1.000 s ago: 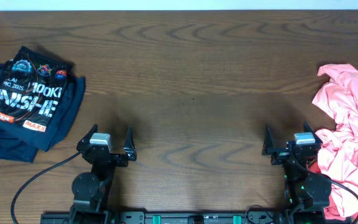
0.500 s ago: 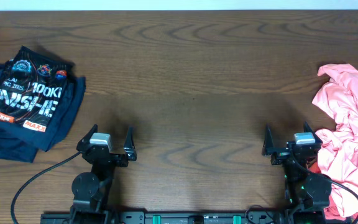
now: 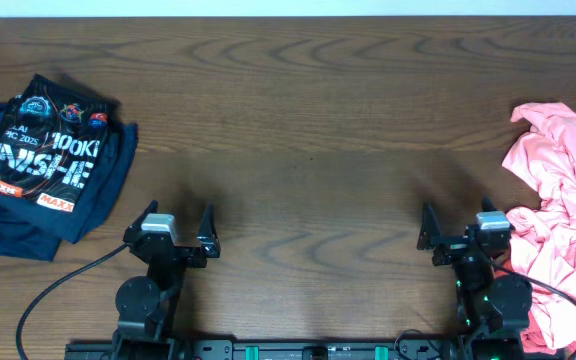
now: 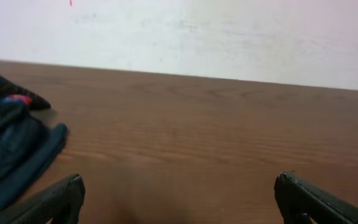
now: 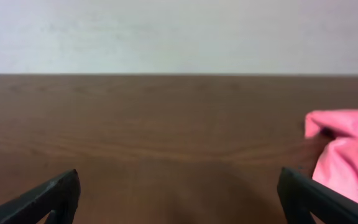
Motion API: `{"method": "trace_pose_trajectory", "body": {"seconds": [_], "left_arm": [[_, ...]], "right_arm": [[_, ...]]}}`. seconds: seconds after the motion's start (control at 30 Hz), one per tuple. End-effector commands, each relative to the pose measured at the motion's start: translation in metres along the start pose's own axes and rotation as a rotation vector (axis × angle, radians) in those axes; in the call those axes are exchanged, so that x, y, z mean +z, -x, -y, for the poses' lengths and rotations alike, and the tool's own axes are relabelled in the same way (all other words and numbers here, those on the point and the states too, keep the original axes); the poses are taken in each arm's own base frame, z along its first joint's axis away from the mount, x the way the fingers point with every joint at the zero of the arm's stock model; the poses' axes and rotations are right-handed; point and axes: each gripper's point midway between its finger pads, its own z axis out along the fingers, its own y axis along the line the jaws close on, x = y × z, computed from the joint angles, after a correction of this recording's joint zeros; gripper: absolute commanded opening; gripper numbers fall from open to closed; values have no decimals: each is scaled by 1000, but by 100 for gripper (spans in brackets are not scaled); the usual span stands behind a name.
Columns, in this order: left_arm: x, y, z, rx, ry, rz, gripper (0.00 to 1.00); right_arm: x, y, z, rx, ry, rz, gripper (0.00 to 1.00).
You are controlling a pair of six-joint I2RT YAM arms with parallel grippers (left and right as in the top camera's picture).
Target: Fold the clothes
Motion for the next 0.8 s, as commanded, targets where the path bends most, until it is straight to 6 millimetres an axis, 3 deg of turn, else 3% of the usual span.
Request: {"method": "trace_pose_trajectory", "body": {"seconds": [0.0, 0.33, 0.5, 0.63, 0.7, 0.77], "left_arm": [[-1, -1, 7, -58, -33, -52, 98], [-4, 29, 12, -84, 21, -329, 98], [-1, 27, 12, -92, 60, -518, 98], [0, 20, 11, -97, 87, -649, 98], [1, 14, 10, -99, 96, -691, 98], [4, 8, 9, -100, 102, -717, 98]], "right_arm": [[-2, 1, 3, 44, -18, -63, 99], [-6, 10, 34, 29, -228, -421, 99], [-1, -5, 53, 43, -303, -687, 99], [12, -18, 71, 75, -356, -797, 99], [13, -30, 86, 85, -415, -841, 98], [4, -45, 114, 108, -567, -900, 87]]}}
